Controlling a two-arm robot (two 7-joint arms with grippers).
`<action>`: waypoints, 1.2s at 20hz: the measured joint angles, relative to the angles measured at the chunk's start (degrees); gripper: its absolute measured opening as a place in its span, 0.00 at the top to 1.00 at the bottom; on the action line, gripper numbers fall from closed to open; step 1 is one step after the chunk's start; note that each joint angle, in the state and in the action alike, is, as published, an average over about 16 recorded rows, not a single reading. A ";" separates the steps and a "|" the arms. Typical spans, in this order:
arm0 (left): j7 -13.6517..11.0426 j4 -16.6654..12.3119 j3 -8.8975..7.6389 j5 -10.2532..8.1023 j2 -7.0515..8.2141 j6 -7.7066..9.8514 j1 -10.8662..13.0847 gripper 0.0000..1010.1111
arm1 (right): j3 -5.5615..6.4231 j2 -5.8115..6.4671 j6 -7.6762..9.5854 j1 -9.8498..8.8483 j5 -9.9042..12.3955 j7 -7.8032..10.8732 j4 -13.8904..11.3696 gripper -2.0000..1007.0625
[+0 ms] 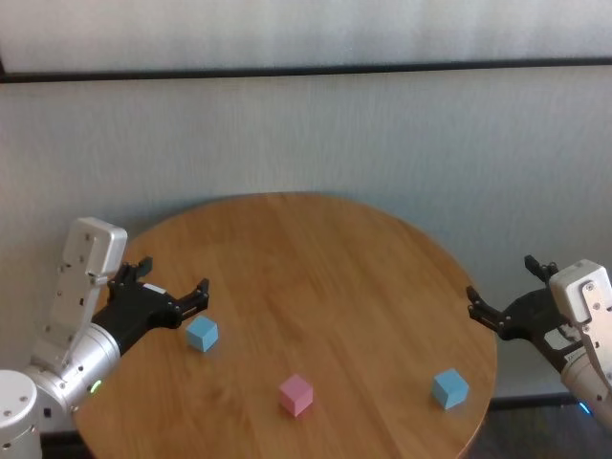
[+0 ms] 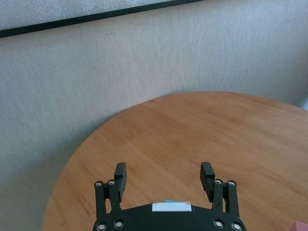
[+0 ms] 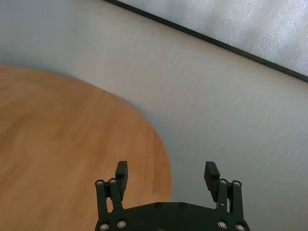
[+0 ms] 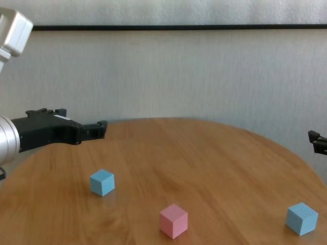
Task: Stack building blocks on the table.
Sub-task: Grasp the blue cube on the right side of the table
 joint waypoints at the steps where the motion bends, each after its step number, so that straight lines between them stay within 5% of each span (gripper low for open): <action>1: -0.04 0.00 0.06 0.00 0.01 0.02 -0.04 0.01 | 0.22 0.12 1.44 -0.32 0.67 0.20 -0.74 0.01; 14: -0.31 -0.01 0.50 -0.05 0.09 0.15 -0.35 0.01 | 4.00 0.22 27.55 -5.54 12.03 2.25 -13.55 0.01; 19: -0.35 -0.02 0.56 -0.07 0.11 0.18 -0.40 0.01 | 4.06 -0.87 32.61 -5.64 13.00 2.31 -14.98 0.01; 24: -0.37 -0.04 0.60 -0.09 0.13 0.20 -0.43 0.01 | 3.26 -1.95 34.85 -4.56 12.03 2.60 -14.10 0.01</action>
